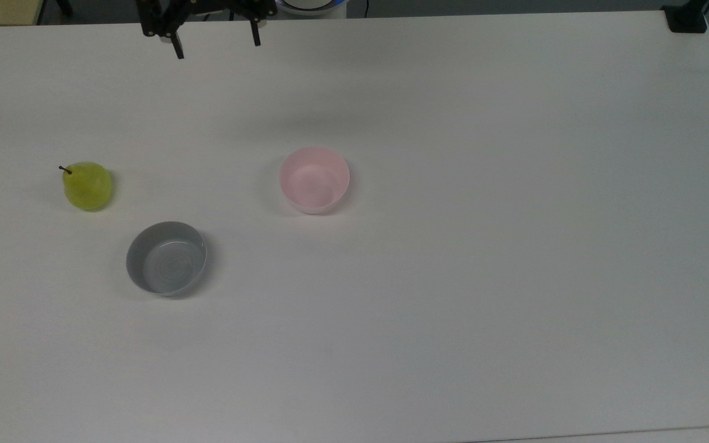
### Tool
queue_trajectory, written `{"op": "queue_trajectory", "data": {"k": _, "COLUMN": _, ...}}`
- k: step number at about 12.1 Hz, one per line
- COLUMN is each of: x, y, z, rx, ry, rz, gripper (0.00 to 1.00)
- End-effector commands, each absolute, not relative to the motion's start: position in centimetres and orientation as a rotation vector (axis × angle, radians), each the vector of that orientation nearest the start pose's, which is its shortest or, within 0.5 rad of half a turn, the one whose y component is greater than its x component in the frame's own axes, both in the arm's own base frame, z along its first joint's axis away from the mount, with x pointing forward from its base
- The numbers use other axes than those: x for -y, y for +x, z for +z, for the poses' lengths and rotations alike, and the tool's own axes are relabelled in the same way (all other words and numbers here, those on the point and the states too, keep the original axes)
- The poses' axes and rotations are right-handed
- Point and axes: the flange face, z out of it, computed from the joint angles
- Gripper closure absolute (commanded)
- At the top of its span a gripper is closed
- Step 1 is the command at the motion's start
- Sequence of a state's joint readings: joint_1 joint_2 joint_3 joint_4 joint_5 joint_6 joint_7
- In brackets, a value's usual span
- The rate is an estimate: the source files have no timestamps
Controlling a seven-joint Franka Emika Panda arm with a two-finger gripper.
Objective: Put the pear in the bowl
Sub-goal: 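Move the open gripper over to the yellow-green pear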
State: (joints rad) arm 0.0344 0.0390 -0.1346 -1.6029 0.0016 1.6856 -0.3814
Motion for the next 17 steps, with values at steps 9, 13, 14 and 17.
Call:
{"op": "queue_trajectory", "data": {"k": 9, "x": 25.4, "y": 56.7, "z": 55.4, "rx": 0.682, "ry": -3.186, "rz": -0.160, "gripper": 0.00}}
{"op": "queue_trajectory", "data": {"k": 13, "x": 28.1, "y": 58.2, "z": 47.9, "rx": 0.615, "ry": -3.173, "rz": -0.207, "gripper": 0.00}}
{"op": "queue_trajectory", "data": {"k": 14, "x": 29.0, "y": 58.0, "z": 46.1, "rx": 0.577, "ry": -3.192, "rz": -0.229, "gripper": 0.00}}
{"op": "queue_trajectory", "data": {"k": 17, "x": 30.5, "y": 58.9, "z": 40.1, "rx": 0.492, "ry": -3.213, "rz": -0.202, "gripper": 0.00}}
